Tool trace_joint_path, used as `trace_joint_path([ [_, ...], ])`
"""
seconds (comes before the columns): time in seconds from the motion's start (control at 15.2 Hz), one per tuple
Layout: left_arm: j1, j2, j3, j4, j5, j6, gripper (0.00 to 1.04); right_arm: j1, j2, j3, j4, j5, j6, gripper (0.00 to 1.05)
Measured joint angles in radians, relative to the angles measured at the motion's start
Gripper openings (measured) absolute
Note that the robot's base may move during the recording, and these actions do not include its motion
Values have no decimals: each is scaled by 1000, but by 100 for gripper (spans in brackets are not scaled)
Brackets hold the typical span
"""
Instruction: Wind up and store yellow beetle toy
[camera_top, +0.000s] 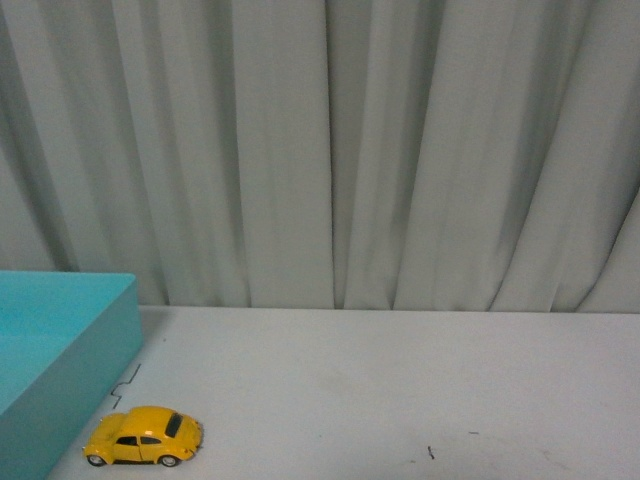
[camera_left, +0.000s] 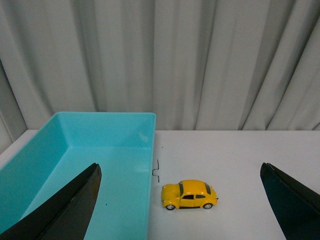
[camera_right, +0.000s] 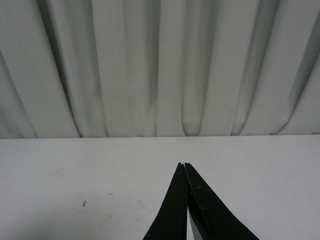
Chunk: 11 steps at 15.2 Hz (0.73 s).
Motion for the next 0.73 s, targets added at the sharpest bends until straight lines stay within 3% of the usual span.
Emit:
trace_joint_path([
  [0.46, 0, 0, 0, 1, 0, 0, 98, 0, -1, -3, -15, 0, 0, 2],
  [0.73, 0, 0, 0, 1, 0, 0, 98, 0, -1, -3, -15, 0, 0, 44],
])
